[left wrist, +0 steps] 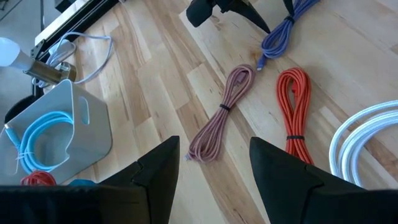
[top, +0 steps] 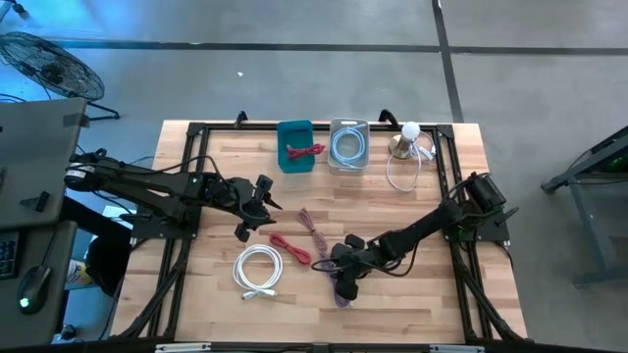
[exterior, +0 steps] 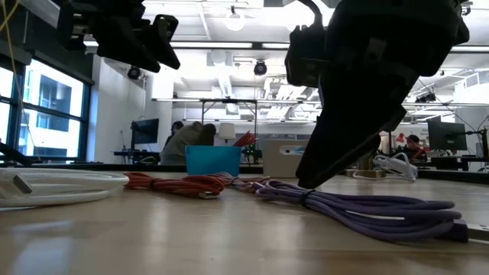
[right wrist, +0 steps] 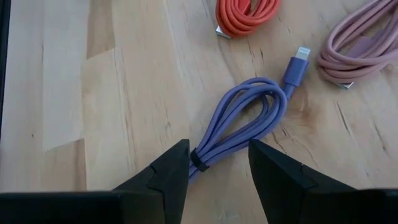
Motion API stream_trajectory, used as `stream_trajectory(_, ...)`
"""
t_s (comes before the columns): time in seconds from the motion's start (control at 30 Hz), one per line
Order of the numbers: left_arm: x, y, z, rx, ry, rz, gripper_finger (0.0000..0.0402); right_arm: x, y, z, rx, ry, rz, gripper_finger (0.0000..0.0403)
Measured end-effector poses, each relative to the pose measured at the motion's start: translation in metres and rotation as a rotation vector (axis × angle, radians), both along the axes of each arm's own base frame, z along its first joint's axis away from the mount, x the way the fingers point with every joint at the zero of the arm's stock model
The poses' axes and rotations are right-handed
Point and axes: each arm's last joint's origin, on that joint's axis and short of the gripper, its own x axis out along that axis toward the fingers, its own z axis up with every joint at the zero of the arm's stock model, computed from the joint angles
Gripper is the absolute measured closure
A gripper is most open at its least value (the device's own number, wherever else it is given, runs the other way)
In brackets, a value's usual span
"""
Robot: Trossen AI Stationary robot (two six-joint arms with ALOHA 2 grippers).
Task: Pick & Place USB Port
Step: Put the purple charger cable into the blue bin
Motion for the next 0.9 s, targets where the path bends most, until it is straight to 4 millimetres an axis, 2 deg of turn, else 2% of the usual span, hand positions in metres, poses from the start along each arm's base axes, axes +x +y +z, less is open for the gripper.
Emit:
stream_trajectory(0.3, 0.0, 0.0, 0.0, 0.0, 0.0, 0.0, 0.0212, 0.0, -0.001, 0.0, 0.014, 0.003, -0.019, 0.0198)
stream_trajectory(0.47, 0.0, 0.0, 0.0, 0.0, 0.0, 0.0, 0.0212, 0.005, -0.003, -0.012, 0.034, 0.024, -0.028, 0.0182)
stream_trajectory(0.67, 0.0, 0.0, 0.0, -0.003, 0.002, -0.004, 0.0212, 0.01, -0.004, -0.018, 0.046, 0.003, -0.022, 0.0183)
stream_trajectory(0.9, 0.0, 0.0, -0.001, -0.003, 0.008, -0.005, 0.0212, 0.01, -0.006, -0.02, 0.037, 0.013, -0.016, 0.0207)
